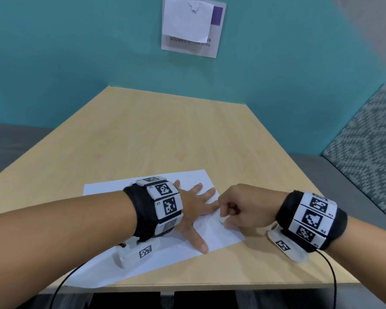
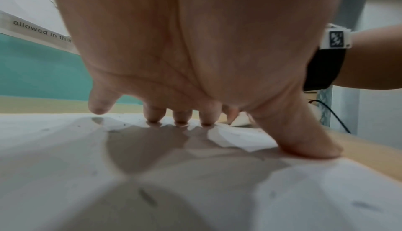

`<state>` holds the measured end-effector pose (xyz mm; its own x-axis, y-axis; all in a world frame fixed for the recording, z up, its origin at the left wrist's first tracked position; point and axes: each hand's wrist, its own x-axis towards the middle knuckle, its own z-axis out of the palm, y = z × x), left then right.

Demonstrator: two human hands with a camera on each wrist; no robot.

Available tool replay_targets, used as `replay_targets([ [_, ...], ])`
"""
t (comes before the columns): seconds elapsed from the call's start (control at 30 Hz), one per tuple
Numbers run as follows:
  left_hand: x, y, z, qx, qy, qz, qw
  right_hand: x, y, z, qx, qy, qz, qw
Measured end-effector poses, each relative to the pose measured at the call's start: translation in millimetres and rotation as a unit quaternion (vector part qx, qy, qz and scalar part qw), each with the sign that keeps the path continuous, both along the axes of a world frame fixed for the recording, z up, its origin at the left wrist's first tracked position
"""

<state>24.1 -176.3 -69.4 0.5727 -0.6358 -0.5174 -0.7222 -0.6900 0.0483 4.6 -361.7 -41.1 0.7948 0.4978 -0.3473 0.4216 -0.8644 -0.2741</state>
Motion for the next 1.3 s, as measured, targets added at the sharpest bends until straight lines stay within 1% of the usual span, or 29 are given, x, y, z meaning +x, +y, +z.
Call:
replay_targets([
  [0.07,-1,1,0,-0.008,-0.003,0.001,1.0,-8,6,-3,0.003,0.003,0.027,1.0],
  [0.13,0,2,-1,-0.016,-0.004,0.0,1.0,-18,13,-6,0.011,0.033,0.059,0.998],
  [0.17,1,2,-1,-0.015,-0.003,-0.001,1.0,-15,12,-5,0.009,0.034,0.057,0.998],
  [0.27,0,1,0,-0.003,0.002,0.0,1.0,1,1,0,-0.006,0.01,0.003,1.0],
  [0.33,0,1,0,-0.004,-0.001,0.001,1.0,-3,3,-1,-0.011,0.008,0.024,1.0],
  [0.43,1,2,-1,-0.009,0.0,0.003,1.0,-14,11,-4,0.001,0.036,0.058,0.998],
  [0.53,0,1,1,0.0,-0.001,0.0,1.0,-2,2,1,-0.002,0.017,0.01,1.0],
  [0.6,0,1,0,-0.002,-0.001,0.002,1.0,-4,2,0,-0.006,0.008,0.014,1.0],
  [0.7,3,2,-3,-0.009,-0.001,0.001,1.0,-13,8,-3,0.008,0.037,0.037,0.999],
  [0.83,1,1,-1,-0.003,-0.011,-0.006,1.0,-3,-1,1,0.001,-0.004,-0.007,1.0],
  [0.9,1,2,-2,-0.01,-0.009,-0.005,1.0,-9,3,0,0.0,-0.002,0.015,1.0],
  [1.0,4,4,-3,-0.019,0.003,-0.004,1.0,-21,11,-2,0.004,0.027,0.045,0.999],
  [1.07,4,3,-2,-0.014,0.001,-0.009,1.0,-18,7,1,0.0,0.016,0.026,1.0],
  [1.2,1,2,2,0.001,-0.009,-0.02,1.0,-7,-13,12,-0.025,-0.042,-0.047,0.998],
  [1.3,-5,4,6,-0.03,0.0,-0.018,0.999,-2,-31,14,-0.085,-0.085,-0.093,0.988],
])
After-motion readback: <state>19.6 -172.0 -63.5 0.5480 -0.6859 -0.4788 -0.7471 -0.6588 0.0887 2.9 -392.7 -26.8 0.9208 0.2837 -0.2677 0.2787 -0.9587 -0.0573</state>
